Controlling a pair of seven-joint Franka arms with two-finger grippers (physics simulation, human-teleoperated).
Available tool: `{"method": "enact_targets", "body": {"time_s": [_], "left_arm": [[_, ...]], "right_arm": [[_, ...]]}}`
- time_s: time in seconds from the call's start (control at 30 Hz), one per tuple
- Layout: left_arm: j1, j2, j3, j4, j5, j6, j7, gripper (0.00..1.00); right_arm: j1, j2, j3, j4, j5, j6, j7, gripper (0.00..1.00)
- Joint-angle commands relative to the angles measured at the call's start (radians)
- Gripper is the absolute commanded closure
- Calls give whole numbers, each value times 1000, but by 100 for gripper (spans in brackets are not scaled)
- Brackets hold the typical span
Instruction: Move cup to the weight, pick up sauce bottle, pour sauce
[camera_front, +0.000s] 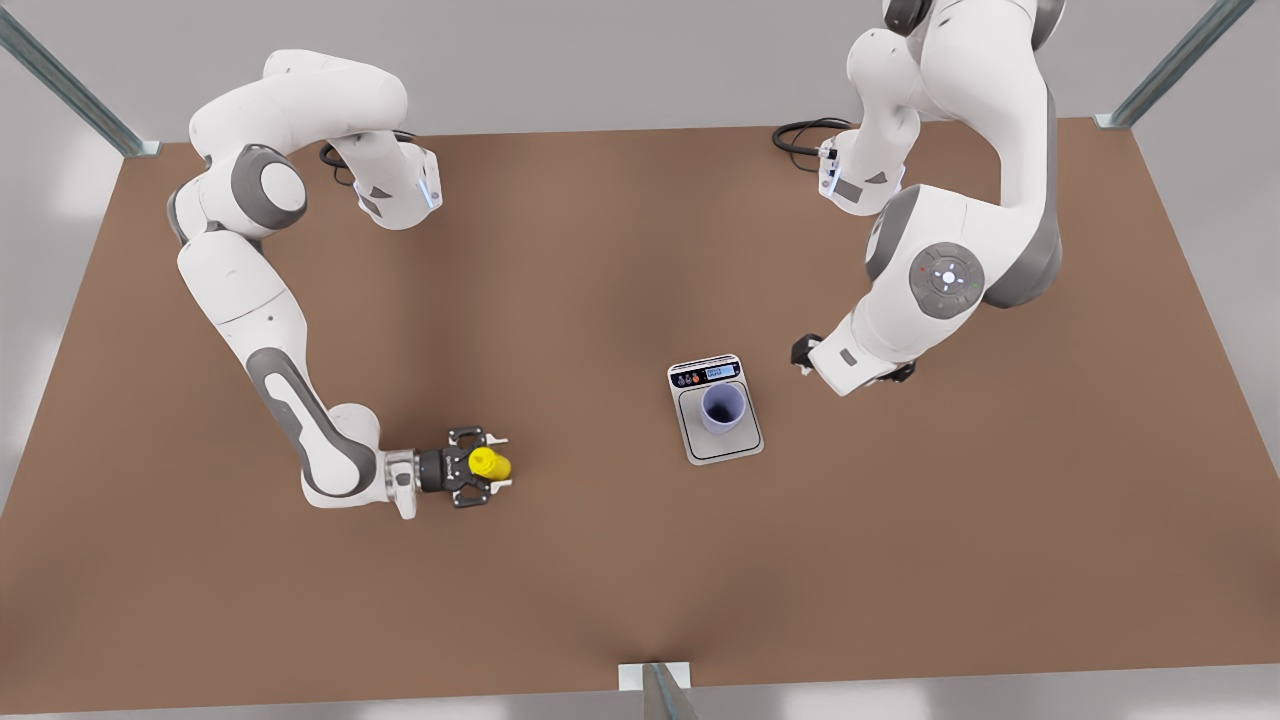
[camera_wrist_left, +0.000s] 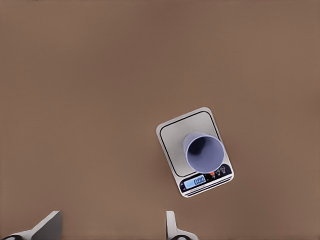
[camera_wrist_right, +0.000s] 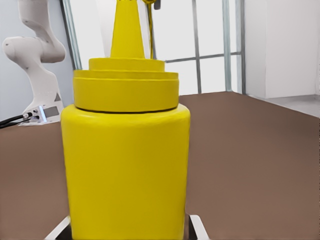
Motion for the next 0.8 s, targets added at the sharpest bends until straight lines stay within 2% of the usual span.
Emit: {"method": "enact_targets", "body": {"time_s": [0.0,0.57,0.77], "left_arm": [[0,-1,0,0,2,0,0,0],[0,5,0,0,2,0,2,0],[0,5,0,0,2,-2,0,0]], "right_arm": [[0,0,0,1,0,0,0,0],[-12,-9,-75,-3,-17,-46,-5,0],[-3,-9,-75,-2,-15,-46,-2,0]]}}
